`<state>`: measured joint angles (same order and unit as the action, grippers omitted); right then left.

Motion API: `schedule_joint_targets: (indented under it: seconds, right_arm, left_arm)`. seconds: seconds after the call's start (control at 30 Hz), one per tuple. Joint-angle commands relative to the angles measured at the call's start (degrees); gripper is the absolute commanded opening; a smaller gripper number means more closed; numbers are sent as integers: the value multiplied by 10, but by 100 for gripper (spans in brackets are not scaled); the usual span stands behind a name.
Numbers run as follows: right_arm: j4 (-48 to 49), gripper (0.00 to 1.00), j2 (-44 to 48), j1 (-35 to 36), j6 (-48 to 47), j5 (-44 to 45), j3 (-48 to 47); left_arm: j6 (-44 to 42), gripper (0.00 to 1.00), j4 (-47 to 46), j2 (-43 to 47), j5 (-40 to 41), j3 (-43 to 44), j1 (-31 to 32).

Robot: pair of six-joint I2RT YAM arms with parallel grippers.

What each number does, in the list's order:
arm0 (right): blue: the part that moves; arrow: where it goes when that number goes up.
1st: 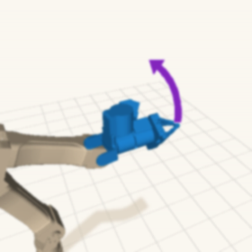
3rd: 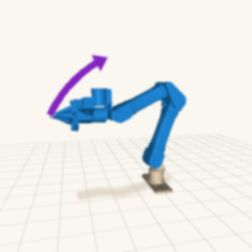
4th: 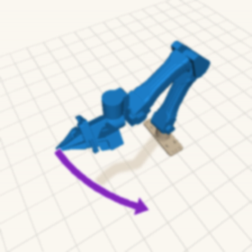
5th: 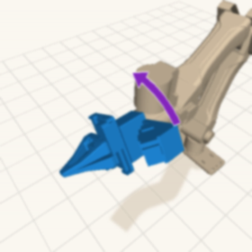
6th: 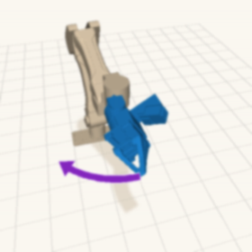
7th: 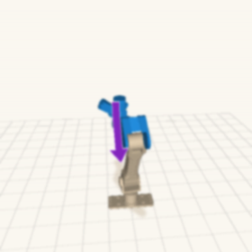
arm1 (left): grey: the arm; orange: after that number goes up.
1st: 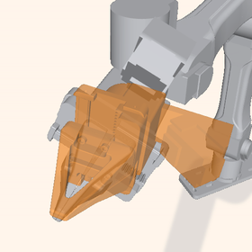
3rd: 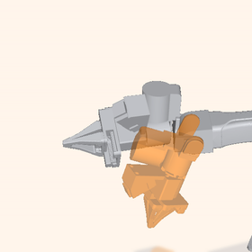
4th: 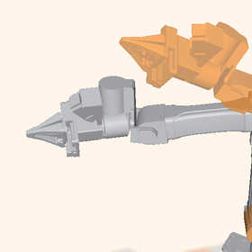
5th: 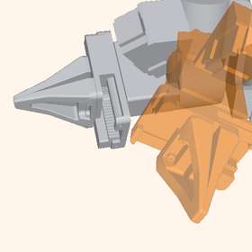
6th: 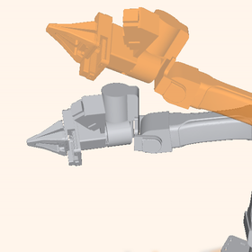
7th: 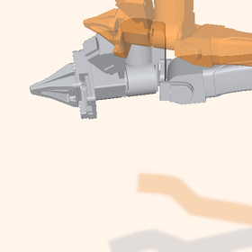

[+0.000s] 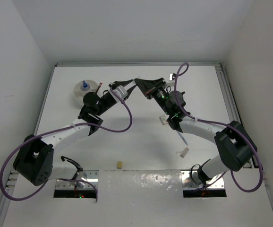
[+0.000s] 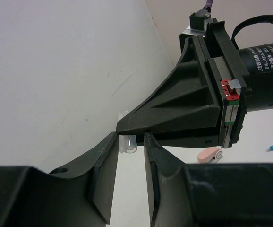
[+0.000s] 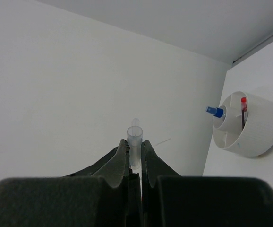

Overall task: Sort the stationery into containers
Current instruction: Pick up the pen cap from the center of the board.

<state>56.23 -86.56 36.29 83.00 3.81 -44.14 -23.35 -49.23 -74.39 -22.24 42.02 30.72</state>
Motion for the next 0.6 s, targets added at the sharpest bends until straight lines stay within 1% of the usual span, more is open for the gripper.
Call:
schedule_joint_targets:
  seconds: [0.0, 0.03, 0.07, 0.27, 0.3, 0.37, 0.4, 0.47, 0.53, 0.57]
  right_arm:
    - [37, 0, -4, -3, 13, -10, -2]
    - [37, 0, -4, -3, 13, -10, -2]
    - [38, 0, -4, -4, 13, -10, -2]
    - [45, 0, -2, -8, 12, -11, -2]
    - [45, 0, -4, -7, 12, -12, -2]
    - [45, 0, -4, -7, 13, -13, -2]
    - [45, 0, -3, -8, 14, -13, -2]
    - [47, 0, -4, -7, 13, -14, -2]
    - [50, 0, -4, -7, 14, -13, 0]
    - [54, 0, -3, -7, 12, -12, 0]
  left_arm:
    - [-5, 26, -32, -7, -9, 25, 7]
    - [-6, 23, -29, -8, -9, 25, 7]
    - [-6, 22, -27, -8, -10, 25, 7]
    - [-15, 22, -11, -11, -14, 26, 8]
    - [-14, 18, -11, -10, -16, 26, 8]
    - [-14, 15, -12, -10, -16, 26, 9]
    - [-15, 9, -14, -10, -16, 27, 9]
    - [-17, 6, -11, -11, -14, 27, 9]
    - [-17, 1, -8, -11, -15, 27, 9]
    - [-17, 1, -6, -11, -17, 26, 9]
